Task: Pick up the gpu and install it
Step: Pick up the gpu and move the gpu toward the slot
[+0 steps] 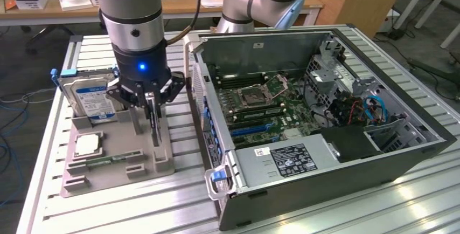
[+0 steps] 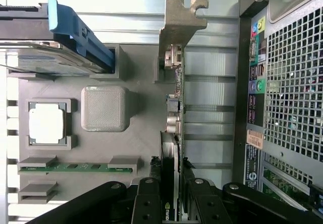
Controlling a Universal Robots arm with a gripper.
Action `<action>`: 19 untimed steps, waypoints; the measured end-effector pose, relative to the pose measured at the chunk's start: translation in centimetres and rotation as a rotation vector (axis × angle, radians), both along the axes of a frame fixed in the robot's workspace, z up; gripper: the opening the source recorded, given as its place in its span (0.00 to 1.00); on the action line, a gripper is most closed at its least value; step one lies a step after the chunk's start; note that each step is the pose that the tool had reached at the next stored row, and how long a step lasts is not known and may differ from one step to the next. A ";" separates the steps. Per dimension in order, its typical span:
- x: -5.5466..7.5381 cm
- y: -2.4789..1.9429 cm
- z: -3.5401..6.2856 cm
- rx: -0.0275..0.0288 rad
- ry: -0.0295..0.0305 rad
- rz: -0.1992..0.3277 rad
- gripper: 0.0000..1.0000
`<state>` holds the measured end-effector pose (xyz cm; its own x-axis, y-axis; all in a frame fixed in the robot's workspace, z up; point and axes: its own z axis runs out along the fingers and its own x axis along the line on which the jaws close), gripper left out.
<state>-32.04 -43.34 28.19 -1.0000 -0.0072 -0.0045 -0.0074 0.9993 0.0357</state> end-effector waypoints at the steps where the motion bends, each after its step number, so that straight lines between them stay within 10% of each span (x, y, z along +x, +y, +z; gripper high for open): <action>1: 0.0 0.00 0.00 0.0000 0.0001 0.000 0.26; 19: 0.0 -0.03 0.51 0.0053 0.0003 0.000 0.26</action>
